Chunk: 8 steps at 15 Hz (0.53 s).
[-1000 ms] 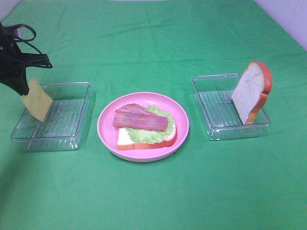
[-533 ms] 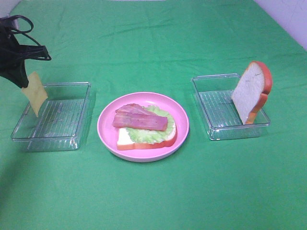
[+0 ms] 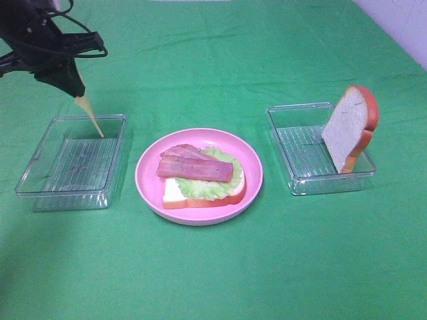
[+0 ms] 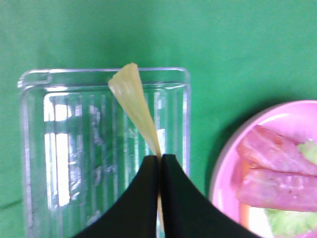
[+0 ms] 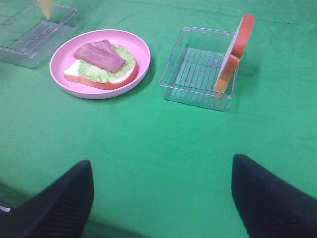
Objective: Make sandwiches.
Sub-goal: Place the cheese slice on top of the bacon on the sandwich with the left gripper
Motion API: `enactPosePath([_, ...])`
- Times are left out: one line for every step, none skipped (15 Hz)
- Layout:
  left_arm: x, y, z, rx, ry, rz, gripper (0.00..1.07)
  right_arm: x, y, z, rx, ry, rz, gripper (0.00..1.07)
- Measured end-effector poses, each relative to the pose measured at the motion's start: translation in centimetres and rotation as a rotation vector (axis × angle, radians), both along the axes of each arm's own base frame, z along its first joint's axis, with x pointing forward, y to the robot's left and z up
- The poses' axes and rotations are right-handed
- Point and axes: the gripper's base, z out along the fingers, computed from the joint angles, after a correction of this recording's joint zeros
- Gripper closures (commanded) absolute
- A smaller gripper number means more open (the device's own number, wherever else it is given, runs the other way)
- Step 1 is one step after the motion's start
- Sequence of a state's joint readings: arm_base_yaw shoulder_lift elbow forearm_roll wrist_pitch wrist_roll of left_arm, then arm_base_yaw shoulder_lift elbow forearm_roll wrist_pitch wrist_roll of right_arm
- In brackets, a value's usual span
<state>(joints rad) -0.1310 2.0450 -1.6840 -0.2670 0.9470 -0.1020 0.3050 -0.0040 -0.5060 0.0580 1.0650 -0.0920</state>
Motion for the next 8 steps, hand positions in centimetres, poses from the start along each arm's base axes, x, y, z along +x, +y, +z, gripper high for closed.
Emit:
enactPosePath([-0.2,-1.3,0.4,-0.039,-0.020,-0.024,1.07,0.0,0.0,0.0,0.000,0.000,0.000,0.37])
enactPosePath([-0.3,-2.5,0.7,-0.084,-0.031,-0.047,1.07,0.0,0.0,0.0,0.000,0.000,0.000,0.37])
enactPosePath([-0.3,-3.1,0.8,-0.110,-0.037,-0.058,1.07,0.0,0.0,0.0,0.000,0.000,0.000,0.37])
enactPosePath([-0.7,-5.7,1.3,-0.222,-0.063,-0.112,1.07,0.0,0.0,0.0,0.000,0.000,0.000,0.37])
enactPosePath([-0.9,-7.1,1.6,-0.275,-0.078,-0.142,1.07,0.0,0.0,0.0,0.000,0.000,0.000,0.37])
enactPosePath([-1.2,-8.3,1.8,-0.319,-0.093,-0.174,1.07,0.0,0.0,0.0,0.000,0.000,0.000,0.37])
enactPosePath([-1.4,-9.6,1.8,-0.362,-0.102,-0.202,1.07,0.0,0.0,0.0,0.000,0.000,0.000,0.37])
enactPosePath([-1.6,-10.4,1.7,-0.385,-0.099,-0.216,1.07,0.0,0.0,0.0,0.000,0.000,0.000,0.37])
